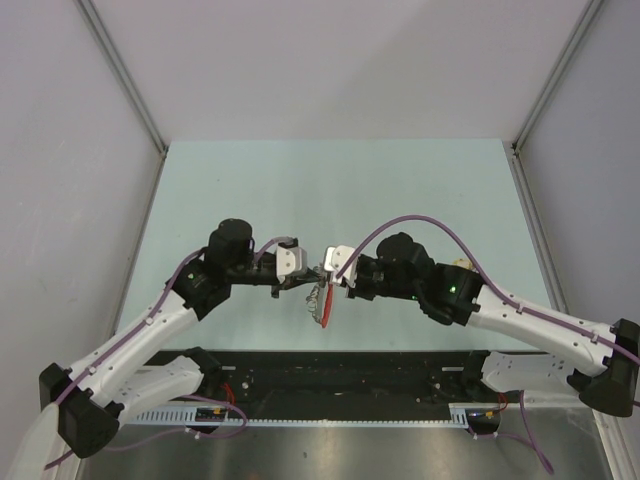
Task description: Put the keys on the keyring
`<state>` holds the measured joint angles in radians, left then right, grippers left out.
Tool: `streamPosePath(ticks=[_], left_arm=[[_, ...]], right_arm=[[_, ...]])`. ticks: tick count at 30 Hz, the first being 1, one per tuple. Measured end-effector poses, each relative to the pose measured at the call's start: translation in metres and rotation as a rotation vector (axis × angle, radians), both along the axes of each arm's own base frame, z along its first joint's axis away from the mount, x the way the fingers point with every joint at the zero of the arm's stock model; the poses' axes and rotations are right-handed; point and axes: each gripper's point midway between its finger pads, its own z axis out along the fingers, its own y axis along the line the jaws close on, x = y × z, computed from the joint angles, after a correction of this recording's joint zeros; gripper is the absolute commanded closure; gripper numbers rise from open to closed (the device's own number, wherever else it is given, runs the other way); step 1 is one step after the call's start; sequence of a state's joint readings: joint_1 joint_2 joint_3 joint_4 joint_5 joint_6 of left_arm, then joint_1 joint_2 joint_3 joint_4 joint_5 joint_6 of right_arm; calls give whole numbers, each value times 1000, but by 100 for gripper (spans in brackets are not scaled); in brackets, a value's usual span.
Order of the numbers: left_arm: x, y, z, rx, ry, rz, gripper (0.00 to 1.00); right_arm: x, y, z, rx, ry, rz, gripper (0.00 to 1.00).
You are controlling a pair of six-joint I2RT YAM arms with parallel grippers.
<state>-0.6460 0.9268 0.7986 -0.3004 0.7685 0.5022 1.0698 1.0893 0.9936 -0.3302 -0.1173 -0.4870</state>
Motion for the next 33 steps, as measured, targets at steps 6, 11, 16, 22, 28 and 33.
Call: streamPosePath(ticks=[6,11,16,22,28,33], left_arm=[[-1,-1,-1,3,2,-5,100],[-1,-1,-1,3,2,-6,100],[-1,-1,-1,3,2,-7,100],[-1,-1,-3,7,7,-8,100],[-1,-2,-5,12,14,-8,100],[-1,-2,-6,15,17,-10,100]], right_arm=[[-3,1,3,9,-8,11,100],[-4,1,3,8,-8,16,100],[-5,2,3,8,-10,21,100],[-5,2,3,5,-13,23,100],[-6,2,3,3,-13,23,100],[-6,2,3,2,-13,26,100]])
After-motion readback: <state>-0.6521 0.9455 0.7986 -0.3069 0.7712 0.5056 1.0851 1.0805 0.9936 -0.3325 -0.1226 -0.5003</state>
